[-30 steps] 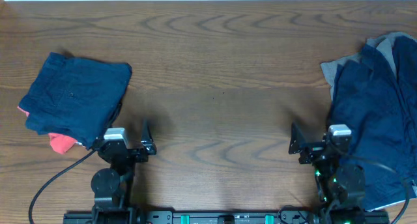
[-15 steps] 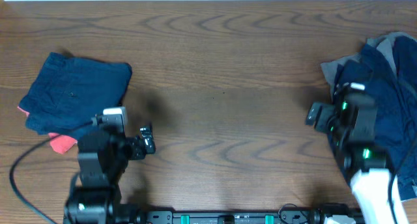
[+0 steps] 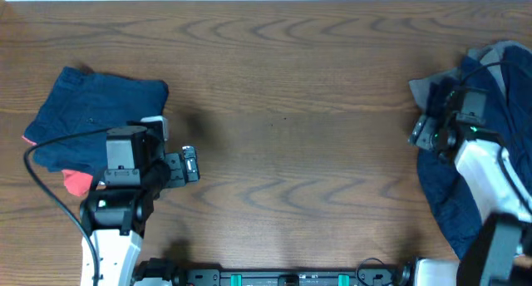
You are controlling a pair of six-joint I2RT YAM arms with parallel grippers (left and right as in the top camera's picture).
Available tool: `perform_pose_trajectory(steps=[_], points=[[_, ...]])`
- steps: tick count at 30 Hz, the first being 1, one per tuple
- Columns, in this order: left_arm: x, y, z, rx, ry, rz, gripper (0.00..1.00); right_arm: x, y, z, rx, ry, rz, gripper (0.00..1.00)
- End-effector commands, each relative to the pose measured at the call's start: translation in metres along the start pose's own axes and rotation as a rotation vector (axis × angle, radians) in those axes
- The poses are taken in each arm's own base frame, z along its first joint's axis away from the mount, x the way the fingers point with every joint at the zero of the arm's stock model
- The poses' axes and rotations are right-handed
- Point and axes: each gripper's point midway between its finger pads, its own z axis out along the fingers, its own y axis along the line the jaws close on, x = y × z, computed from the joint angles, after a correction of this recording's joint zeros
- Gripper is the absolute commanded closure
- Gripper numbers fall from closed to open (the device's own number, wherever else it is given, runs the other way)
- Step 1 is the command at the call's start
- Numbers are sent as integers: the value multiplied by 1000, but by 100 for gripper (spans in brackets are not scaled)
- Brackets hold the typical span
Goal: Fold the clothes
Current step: 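Reach the right gripper to the navy shorts on the right pile and grasp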
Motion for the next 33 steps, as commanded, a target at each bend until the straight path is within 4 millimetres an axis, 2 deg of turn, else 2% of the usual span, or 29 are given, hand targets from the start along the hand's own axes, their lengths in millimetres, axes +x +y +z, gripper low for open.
perform_pose_trajectory(steps=[1, 2, 3, 4, 7, 10, 13, 15, 17, 19, 21, 24, 27, 30, 33], points=[[-3, -3, 0, 14, 5, -8, 2, 5, -4, 15, 32, 39, 32, 56], [-3, -3, 1, 13, 8, -8, 2, 6, -4, 17, 35, 44, 43, 80], [-3, -3, 1, 13, 11, -8, 2, 6, -5, 18, 38, 46, 50, 96], [-3, -3, 2, 12, 12, -8, 2, 5, -4, 17, 36, 40, 52, 99], [-3, -3, 2, 12, 13, -8, 2, -8, -6, 3, 27, 1, 64, 99], [-3, -3, 2, 12, 12, -8, 2, -37, -10, -38, 7, -80, 90, 99], [-3, -3, 2, 12, 12, -8, 2, -81, -9, -102, -52, -236, 61, 99], [-3, -3, 2, 12, 12, -8, 2, -106, 5, -152, -152, -353, -25, 99], [-3, -3, 2, 12, 12, -8, 2, -115, 31, -196, -298, -434, -140, 99], [-3, -3, 2, 12, 12, -8, 2, -105, 63, -234, -475, -471, -264, 99], [-3, -3, 2, 12, 12, -8, 2, -86, 87, -253, -609, -470, -376, 99], [-3, -3, 2, 12, 12, -8, 2, -58, 114, -264, -732, -416, -473, 98], [-3, -3, 2, 12, 12, -8, 2, -39, 135, -265, -783, -364, -528, 98], [-3, -3, 2, 12, 12, -8, 2, -28, 163, -275, -857, -372, -605, 99], [-3, -3, 2, 12, 13, -8, 2, -26, 193, -294, -943, -445, -685, 99]])
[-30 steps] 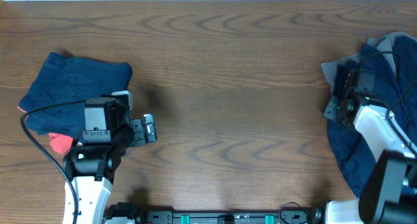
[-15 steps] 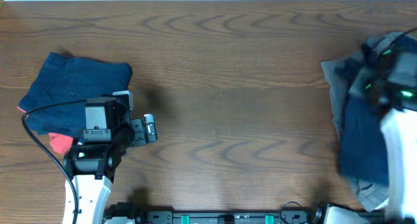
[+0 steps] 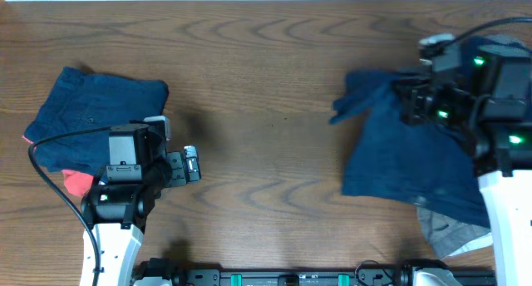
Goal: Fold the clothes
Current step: 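Reach the right gripper to the navy shorts on the right pile and grasp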
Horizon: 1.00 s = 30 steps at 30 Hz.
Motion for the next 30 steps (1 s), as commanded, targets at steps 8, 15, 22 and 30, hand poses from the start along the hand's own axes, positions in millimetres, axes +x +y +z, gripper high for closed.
perform_pose_trajectory(steps=[8, 15, 22, 30], points=[[-6, -2, -3, 6, -14, -5, 2, -13, 77, 58, -200, -12, -98, 99], [-6, -2, -3, 6, -17, -5, 2, 18, 104, 126, -279, 107, -91, 94], [-6, -2, -3, 7, -16, -6, 2, 42, 72, 142, -111, 199, -57, 61], [3, -46, -6, 267, 39, -7, 2, 60, -64, 70, 484, 248, 249, 39]])
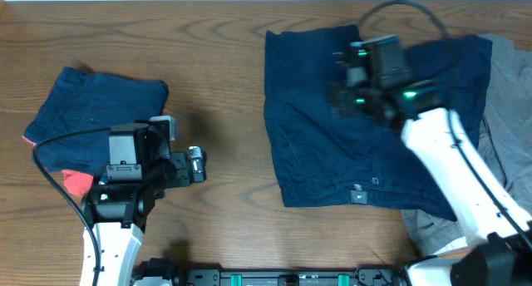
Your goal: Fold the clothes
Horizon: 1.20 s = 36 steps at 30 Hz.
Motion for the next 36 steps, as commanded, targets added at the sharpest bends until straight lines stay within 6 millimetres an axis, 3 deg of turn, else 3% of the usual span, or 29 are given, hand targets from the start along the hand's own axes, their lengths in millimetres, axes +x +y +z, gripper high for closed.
perform_pose_trajectory(steps=[1, 10, 17, 26, 27, 30, 33, 34, 36], points=[[2, -31, -2, 175, 31, -9, 2, -3, -76, -37, 265, -59, 194, 36], [30, -55, 33, 264, 267, -326, 2, 53, -167, -66, 421, 100, 488, 31], [63, -88, 78, 234, 476, -416, 2, 70, -187, -76, 441, 136, 572, 28], [119, -154, 131, 224, 639, -438, 1, 74, -190, -78, 446, 147, 586, 25], [124, -161, 134, 230, 646, -432, 7, 74, -190, -78, 446, 147, 586, 25], [138, -182, 141, 260, 661, -394, 37, 74, -190, -78, 446, 147, 586, 25], [144, -192, 141, 284, 662, -360, 88, 74, -190, -78, 447, 147, 585, 25], [143, -193, 140, 289, 659, -353, 94, 74, -190, -78, 447, 147, 585, 25], [137, -189, 140, 301, 641, -328, 94, 74, -190, -78, 446, 148, 580, 24]])
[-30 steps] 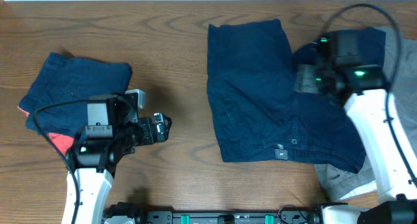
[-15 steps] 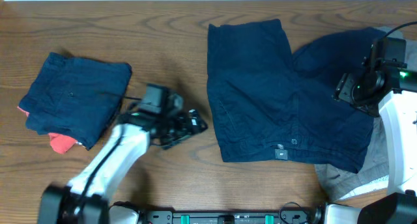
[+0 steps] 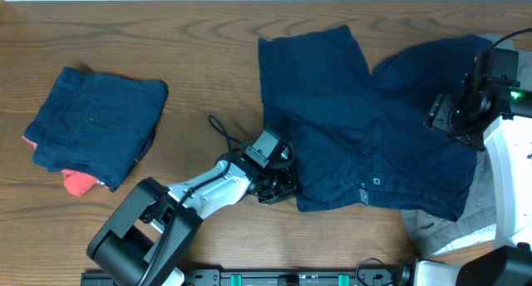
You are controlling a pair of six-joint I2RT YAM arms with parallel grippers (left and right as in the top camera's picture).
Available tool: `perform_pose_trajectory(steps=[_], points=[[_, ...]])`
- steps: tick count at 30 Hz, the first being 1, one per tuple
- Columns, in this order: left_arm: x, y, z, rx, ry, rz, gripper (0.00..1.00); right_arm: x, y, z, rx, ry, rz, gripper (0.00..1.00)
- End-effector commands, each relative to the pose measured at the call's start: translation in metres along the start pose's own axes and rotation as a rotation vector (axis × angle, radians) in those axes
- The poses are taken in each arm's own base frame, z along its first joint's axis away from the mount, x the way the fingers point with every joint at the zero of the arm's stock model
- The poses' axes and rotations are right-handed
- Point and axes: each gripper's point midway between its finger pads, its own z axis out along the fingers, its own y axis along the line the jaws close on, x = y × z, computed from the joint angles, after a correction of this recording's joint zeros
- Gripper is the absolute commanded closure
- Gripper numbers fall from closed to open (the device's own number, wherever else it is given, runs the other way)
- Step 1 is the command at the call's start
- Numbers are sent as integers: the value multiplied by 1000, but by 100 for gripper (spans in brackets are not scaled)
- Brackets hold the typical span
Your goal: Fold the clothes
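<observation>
A pair of dark blue shorts (image 3: 349, 128) lies spread flat at centre right, its two legs pointing to the far edge with a gap between them. My left gripper (image 3: 278, 184) reaches across to the shorts' near-left corner and touches the hem. Its fingers are too dark to read. My right gripper (image 3: 439, 120) hovers over the right part of the shorts, and its jaw state is unclear.
A folded navy garment (image 3: 96, 120) sits at the left on top of a red one (image 3: 76, 183). A grey garment (image 3: 445, 228) lies under the shorts at the near right. The left arm's cable (image 3: 223, 132) loops over the table.
My left arm has gone from beside the folded stack to the shorts' near-left corner. My right gripper has moved from the shorts' middle to their right side. The shorts lie flatter, with the legs parted.
The shorts were bunched at the right edge under my right gripper. They then hung from it, shifted toward the centre, and after that lay spread mid-table. The left arm stayed by the folded stack until now, when it reaches the shorts.
</observation>
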Motion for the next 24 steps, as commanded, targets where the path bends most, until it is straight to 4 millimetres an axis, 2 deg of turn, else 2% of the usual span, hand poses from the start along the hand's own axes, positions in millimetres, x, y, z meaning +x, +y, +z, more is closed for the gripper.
perform_pose_trajectory(steps=[1, 4, 7, 9, 11, 14, 16, 17, 18, 21, 23, 24], points=[[-9, 6, -9, -1, -22, -1, 94, -3, -3, -4, -2, -15, 16, 24], [-31, 20, -38, -22, -73, 26, 94, -3, -3, -4, -2, -15, 11, 22], [-64, 41, -85, -71, -177, 9, 94, -3, -3, -4, -2, -15, 11, 21], [-94, 51, -130, -88, -291, 6, 94, -3, -3, -4, -2, -15, 12, 20], [-129, 57, -187, -95, -445, 1, 94, -3, -2, -4, -3, -15, 12, 19], [-163, 66, -260, -66, -634, -69, 94, -3, -2, -4, -6, -14, 10, 14], [-173, 74, -289, -58, -709, -105, 94, -2, 0, -4, -15, -10, -17, 14], [-175, 78, -296, -57, -723, -118, 94, -2, 1, -4, -20, -7, -31, 14], [-176, 84, -300, -57, -731, -142, 90, -1, 2, -3, -29, -3, -49, 15], [-161, 96, -289, -75, -659, -213, 21, 5, 6, 2, -52, 20, -88, 18], [-144, 98, -272, -100, -570, -243, 7, 9, 6, 8, -52, 36, -92, 23], [-135, 98, -264, -113, -525, -253, 4, 10, 7, 12, -57, 42, -93, 27]])
